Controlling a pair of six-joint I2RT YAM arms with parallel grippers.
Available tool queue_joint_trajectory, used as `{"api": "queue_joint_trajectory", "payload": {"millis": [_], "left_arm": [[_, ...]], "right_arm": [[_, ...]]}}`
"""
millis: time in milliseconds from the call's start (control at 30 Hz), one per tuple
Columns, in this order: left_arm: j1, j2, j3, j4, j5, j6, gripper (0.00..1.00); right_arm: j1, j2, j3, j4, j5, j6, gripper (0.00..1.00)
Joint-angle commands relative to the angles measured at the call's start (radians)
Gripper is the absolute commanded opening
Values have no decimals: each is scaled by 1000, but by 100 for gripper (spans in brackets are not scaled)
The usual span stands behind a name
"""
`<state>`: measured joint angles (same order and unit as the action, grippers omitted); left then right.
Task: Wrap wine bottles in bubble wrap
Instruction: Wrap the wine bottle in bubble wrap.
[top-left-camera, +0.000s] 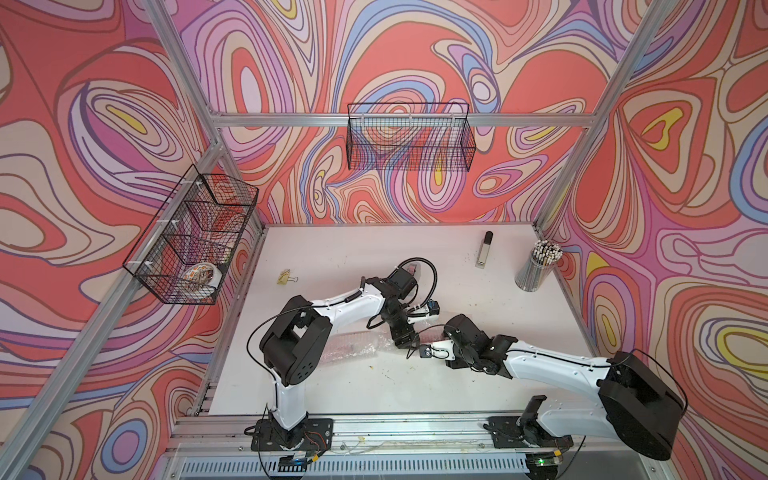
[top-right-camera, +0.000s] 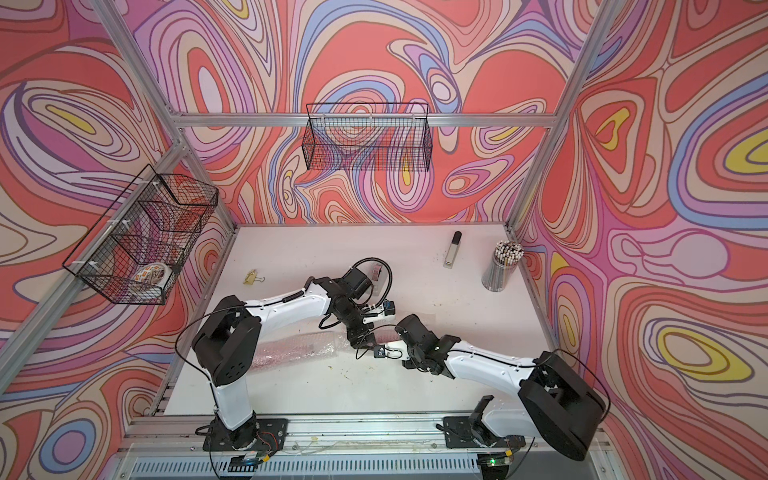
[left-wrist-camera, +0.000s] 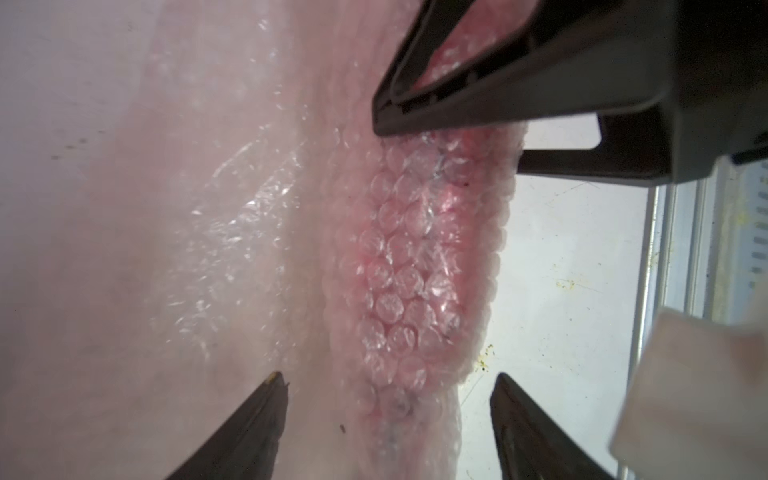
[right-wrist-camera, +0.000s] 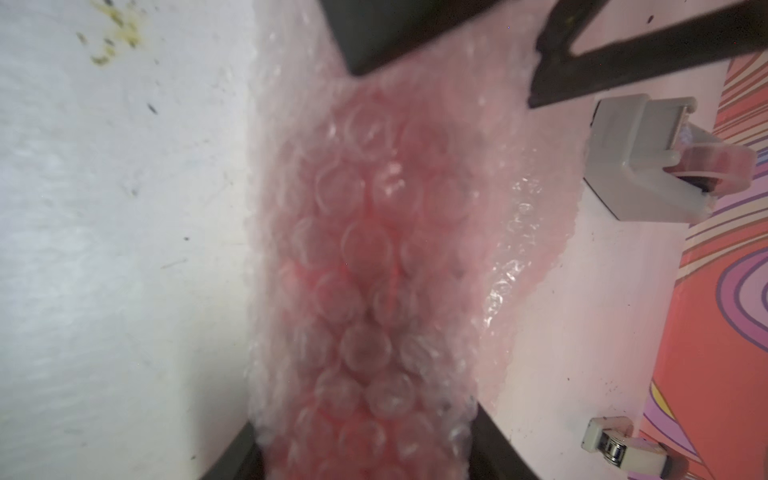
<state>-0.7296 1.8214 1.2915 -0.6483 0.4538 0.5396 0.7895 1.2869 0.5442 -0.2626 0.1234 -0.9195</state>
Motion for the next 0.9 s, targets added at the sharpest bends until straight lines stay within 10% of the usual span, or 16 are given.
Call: {"api": "queue_joint_trajectory", "payload": {"millis": [0,367,867], "left_arm": [[21,-121,-21,-62,-138,-22,84],[65,-389,-122,-75,-252,-26,90],[65,-355,-121,-97,-188,-27,90]], "right_arm": [[2,18,30,-121,-214,122,52],[-161,177,177,-342,-703,251,52],[-296,316,270,-452,-666,208,63]]}}
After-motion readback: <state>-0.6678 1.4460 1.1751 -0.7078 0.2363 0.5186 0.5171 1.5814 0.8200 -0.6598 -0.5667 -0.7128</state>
